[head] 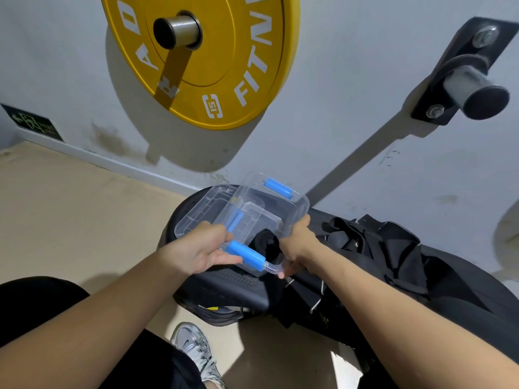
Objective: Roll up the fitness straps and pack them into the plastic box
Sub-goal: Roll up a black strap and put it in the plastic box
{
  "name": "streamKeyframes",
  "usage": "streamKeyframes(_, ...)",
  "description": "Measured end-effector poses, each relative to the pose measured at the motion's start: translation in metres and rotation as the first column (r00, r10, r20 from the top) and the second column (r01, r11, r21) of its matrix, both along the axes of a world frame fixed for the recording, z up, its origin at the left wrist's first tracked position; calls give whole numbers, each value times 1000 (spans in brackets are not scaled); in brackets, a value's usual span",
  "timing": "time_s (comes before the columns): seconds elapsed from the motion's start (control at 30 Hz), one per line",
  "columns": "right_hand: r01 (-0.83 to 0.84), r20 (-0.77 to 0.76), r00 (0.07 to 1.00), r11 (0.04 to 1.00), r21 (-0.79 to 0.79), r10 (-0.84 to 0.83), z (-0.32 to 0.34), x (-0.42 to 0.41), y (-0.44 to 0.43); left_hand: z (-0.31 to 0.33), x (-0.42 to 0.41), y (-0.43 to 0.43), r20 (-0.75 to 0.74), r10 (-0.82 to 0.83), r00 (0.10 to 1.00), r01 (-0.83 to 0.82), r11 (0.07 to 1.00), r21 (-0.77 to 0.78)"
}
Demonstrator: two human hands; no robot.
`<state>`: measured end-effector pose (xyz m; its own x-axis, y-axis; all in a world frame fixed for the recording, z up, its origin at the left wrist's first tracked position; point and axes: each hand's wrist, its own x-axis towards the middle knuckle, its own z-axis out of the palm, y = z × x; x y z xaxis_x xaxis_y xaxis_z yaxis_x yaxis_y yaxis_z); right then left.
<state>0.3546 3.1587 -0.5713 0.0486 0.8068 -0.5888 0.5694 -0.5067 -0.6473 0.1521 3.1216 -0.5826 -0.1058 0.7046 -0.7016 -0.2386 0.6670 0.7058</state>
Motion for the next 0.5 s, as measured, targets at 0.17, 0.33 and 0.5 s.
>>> streamKeyframes(0.17,30,-28,999,996,82,-28,14,-7,5,1,-32,5,-126,24,992,-30,998,-49)
streamKeyframes(0.33,-9,92,996,985,173,-7,29,-2,13,-40,-52,10,-475,110,873,-153,987,-53)
streamKeyframes(0.5,-38,119,993,994,105,25,33,10,14,-62,-43,10,-534,-10,845,-16,999,-43)
